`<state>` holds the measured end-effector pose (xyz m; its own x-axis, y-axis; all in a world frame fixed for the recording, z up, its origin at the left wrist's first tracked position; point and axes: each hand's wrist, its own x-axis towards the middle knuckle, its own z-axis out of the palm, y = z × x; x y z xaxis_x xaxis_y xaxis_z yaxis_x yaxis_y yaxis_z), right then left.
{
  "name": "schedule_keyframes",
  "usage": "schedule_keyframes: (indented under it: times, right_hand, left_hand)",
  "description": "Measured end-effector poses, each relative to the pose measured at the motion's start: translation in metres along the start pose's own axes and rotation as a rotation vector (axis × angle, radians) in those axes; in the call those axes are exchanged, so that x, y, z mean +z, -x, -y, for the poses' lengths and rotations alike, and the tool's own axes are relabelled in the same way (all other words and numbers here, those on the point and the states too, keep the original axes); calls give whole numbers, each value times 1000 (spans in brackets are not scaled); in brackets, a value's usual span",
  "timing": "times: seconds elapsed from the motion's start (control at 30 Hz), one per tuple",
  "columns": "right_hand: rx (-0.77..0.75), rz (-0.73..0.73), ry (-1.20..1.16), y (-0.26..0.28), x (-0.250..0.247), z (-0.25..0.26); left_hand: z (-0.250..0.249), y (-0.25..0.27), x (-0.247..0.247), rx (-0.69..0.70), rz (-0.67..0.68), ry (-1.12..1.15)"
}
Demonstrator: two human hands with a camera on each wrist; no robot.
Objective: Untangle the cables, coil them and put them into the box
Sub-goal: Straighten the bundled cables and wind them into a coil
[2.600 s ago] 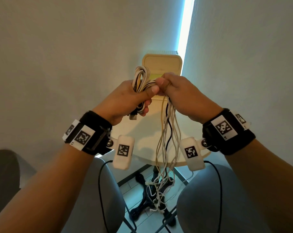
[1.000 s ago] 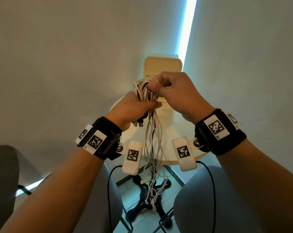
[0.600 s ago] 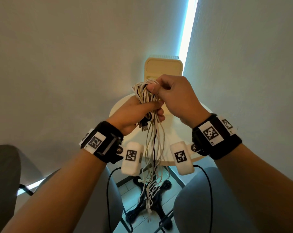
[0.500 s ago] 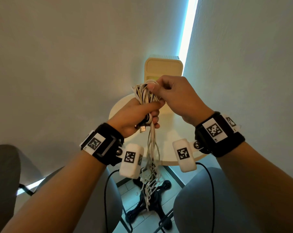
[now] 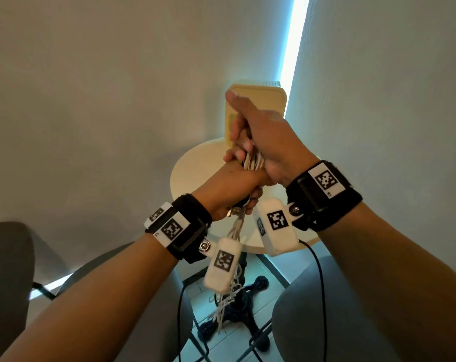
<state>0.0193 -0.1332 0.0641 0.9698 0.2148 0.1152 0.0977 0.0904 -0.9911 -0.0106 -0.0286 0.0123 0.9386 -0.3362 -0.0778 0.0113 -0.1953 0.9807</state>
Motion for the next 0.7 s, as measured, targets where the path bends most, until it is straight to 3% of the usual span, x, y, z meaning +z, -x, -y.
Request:
schedule_keyframes:
  times: [0.17, 0.3, 0.53, 0.7]
  right_hand:
    - [12, -285, -5, -11, 5, -2]
    - [-20, -376, -6, -18, 6, -9]
    - [-32, -387, 66, -24, 7, -14]
    - [-131, -231, 152, -23, -2, -6]
  left_hand:
    - [-1, -9, 8, 76, -85, -133]
    - [6, -17, 12, 34, -194, -193]
    - [12, -24, 12, 67, -260, -183]
    - [1, -24, -3, 72, -186, -70]
